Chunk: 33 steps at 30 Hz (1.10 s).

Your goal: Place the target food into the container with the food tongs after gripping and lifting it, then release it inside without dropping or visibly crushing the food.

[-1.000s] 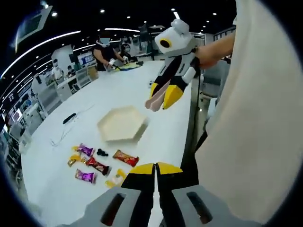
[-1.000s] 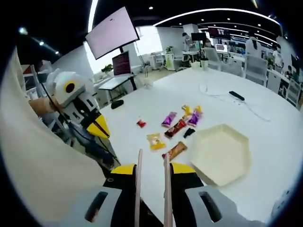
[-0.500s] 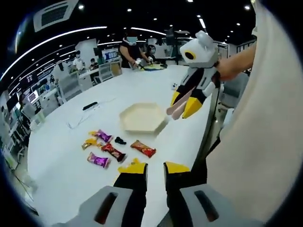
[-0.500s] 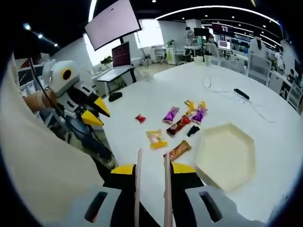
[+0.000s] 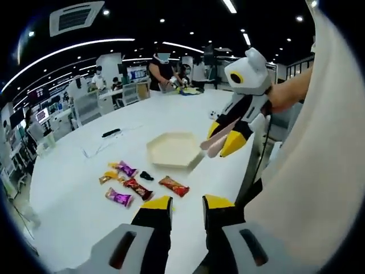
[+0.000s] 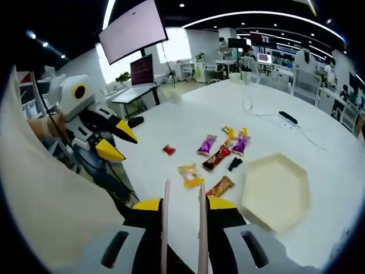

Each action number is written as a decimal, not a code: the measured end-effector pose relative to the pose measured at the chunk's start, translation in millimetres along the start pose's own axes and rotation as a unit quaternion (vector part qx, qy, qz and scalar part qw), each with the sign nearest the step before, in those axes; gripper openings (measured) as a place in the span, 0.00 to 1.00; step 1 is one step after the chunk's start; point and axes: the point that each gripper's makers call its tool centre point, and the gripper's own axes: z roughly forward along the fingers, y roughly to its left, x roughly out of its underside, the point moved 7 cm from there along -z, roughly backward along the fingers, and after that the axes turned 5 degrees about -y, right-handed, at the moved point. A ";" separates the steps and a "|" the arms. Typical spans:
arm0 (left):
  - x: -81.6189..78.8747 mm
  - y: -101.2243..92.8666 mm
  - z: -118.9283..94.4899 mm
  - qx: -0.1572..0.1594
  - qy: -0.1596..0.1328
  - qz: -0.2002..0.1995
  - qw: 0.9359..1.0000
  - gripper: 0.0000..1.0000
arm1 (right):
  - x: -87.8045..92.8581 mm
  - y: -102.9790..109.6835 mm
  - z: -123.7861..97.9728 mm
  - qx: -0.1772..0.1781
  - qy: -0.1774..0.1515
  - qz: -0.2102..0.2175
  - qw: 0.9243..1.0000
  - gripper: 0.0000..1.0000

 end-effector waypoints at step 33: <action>22.0 -0.8 -13.1 -0.011 0.015 -0.016 1.000 0.23 | -3.4 1.7 13.5 0.027 0.031 0.038 0.998 0.29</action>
